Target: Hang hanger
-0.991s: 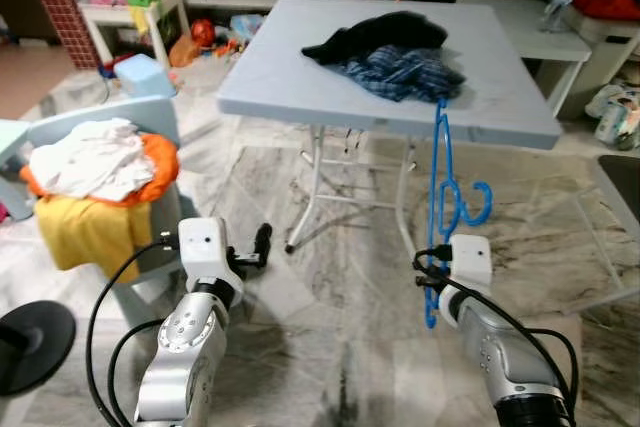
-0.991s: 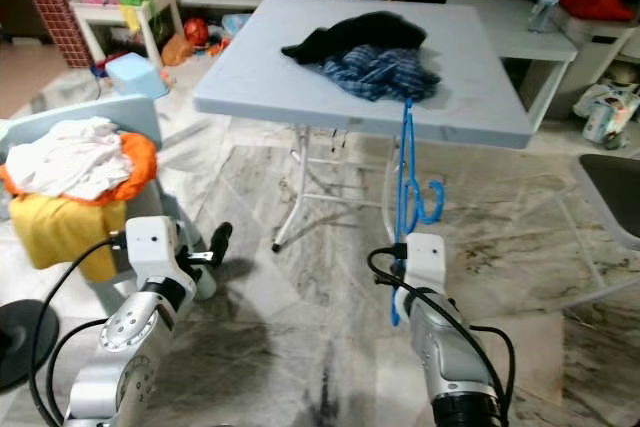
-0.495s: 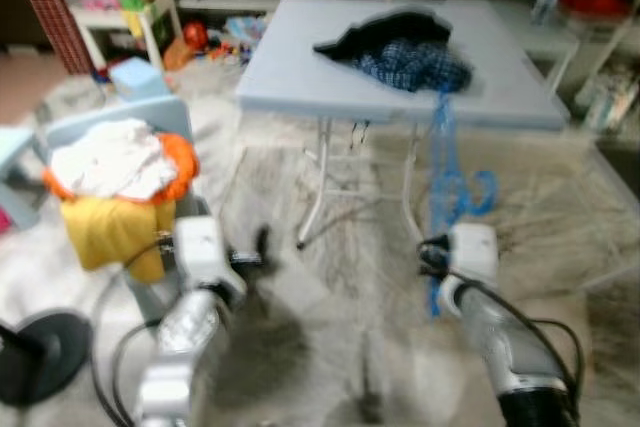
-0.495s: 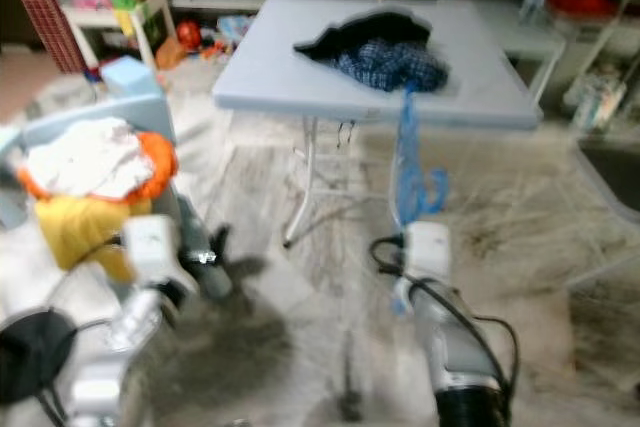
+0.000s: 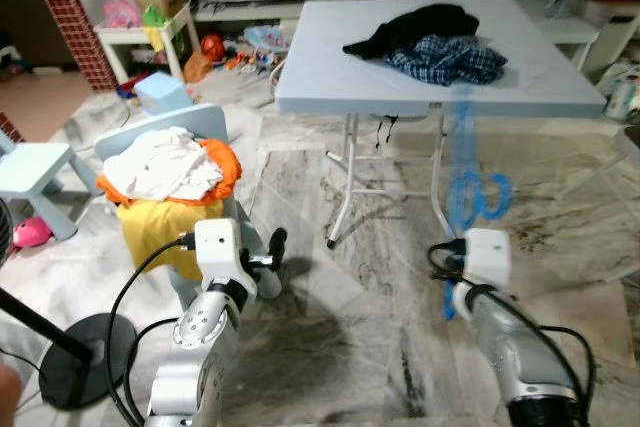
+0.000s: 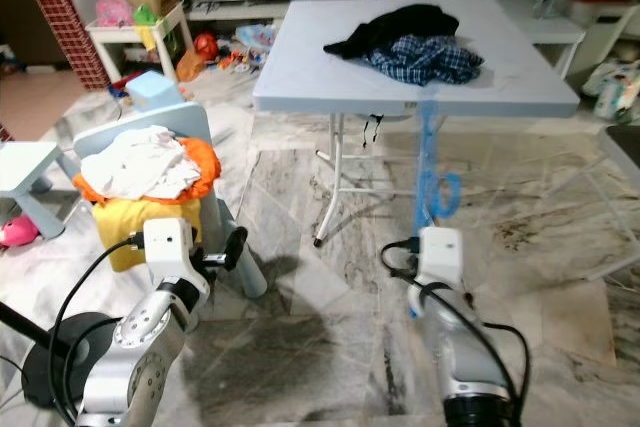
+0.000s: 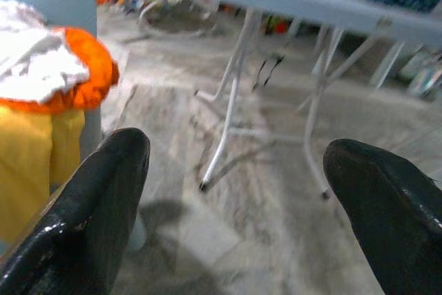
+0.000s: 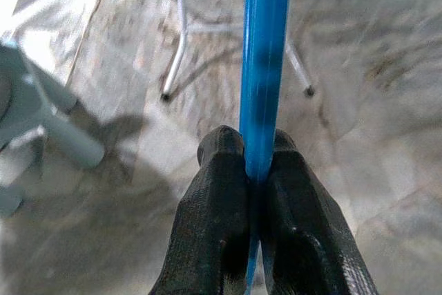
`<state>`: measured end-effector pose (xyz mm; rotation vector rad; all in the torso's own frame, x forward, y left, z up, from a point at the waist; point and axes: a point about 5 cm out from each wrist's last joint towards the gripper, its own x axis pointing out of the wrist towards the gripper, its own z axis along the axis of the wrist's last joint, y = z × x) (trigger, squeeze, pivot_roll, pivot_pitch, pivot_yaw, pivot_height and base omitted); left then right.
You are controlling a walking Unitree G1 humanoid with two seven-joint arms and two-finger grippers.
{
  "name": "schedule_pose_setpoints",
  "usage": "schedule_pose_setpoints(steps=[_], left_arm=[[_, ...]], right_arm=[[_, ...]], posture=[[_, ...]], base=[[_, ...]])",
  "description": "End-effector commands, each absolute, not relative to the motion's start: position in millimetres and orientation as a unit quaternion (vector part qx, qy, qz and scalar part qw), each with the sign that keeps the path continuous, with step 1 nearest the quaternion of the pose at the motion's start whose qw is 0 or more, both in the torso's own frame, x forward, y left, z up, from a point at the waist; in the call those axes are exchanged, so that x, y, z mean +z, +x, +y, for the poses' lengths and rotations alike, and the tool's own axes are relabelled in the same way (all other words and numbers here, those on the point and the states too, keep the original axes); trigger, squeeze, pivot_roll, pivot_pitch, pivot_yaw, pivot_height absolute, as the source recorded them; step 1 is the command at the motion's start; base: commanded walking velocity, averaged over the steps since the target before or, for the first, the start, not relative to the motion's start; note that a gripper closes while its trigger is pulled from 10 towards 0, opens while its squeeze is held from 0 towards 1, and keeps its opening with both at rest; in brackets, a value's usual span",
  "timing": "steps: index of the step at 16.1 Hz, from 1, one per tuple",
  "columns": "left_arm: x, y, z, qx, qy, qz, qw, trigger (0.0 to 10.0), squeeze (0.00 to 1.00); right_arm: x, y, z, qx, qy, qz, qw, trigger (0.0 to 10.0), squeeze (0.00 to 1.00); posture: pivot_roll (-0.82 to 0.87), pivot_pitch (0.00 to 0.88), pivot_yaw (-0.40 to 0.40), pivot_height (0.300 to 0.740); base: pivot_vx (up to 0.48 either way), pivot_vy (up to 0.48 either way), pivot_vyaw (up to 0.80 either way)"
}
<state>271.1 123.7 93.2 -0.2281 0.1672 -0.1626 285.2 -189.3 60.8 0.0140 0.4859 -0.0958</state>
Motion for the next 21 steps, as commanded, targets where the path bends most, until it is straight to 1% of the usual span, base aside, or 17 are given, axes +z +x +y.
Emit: schedule_pose_setpoints(steps=[1,3,7,8,10,18,21], left_arm=[[98.3,272.0,131.0,-0.081,-0.116,0.069,0.987,10.0,0.00],[97.7,271.7,129.8,-0.089,-0.122,0.072,0.986,10.0,0.00],[100.1,271.5,130.0,-0.093,-0.136,0.065,0.984,10.0,0.00],[100.0,271.5,129.9,-0.094,-0.137,0.065,0.984,10.0,0.00],[100.1,271.7,129.8,-0.097,-0.142,0.064,0.983,10.0,0.00],[100.5,273.1,130.5,-0.096,-0.148,0.064,0.982,10.0,0.00],[100.4,274.1,130.9,-0.097,-0.150,0.067,0.982,10.0,0.00]], right_arm=[[70.7,291.3,-173.3,-0.018,0.018,0.224,0.974,10.0,0.00],[72.8,291.6,-172.6,-0.010,0.013,0.213,0.977,10.0,0.00],[73.3,290.6,-176.9,-0.025,0.025,0.210,0.977,10.0,0.00],[73.1,290.7,-177.3,-0.025,0.024,0.209,0.977,10.0,0.00],[73.1,291.0,-177.0,-0.021,0.023,0.209,0.977,10.0,0.00],[75.2,294.9,-175.1,-0.019,0.018,0.205,0.978,10.0,0.00],[74.5,295.5,-178.3,-0.028,0.017,0.207,0.978,10.0,0.00]], posture=[[-0.12,0.000,0.007,0.740],[-0.12,0.000,0.008,0.740],[-0.12,0.000,0.009,0.740],[-0.12,0.000,0.009,0.740],[-0.12,0.000,0.006,0.740],[-0.12,0.000,0.000,0.740],[-0.12,0.000,0.005,0.740]], base=[[0.000,0.000,0.00],[0.000,0.000,0.00],[0.000,0.000,0.00],[0.000,0.000,-0.46],[0.139,0.000,-0.70],[0.320,0.000,-0.80],[0.320,0.000,-0.80]])
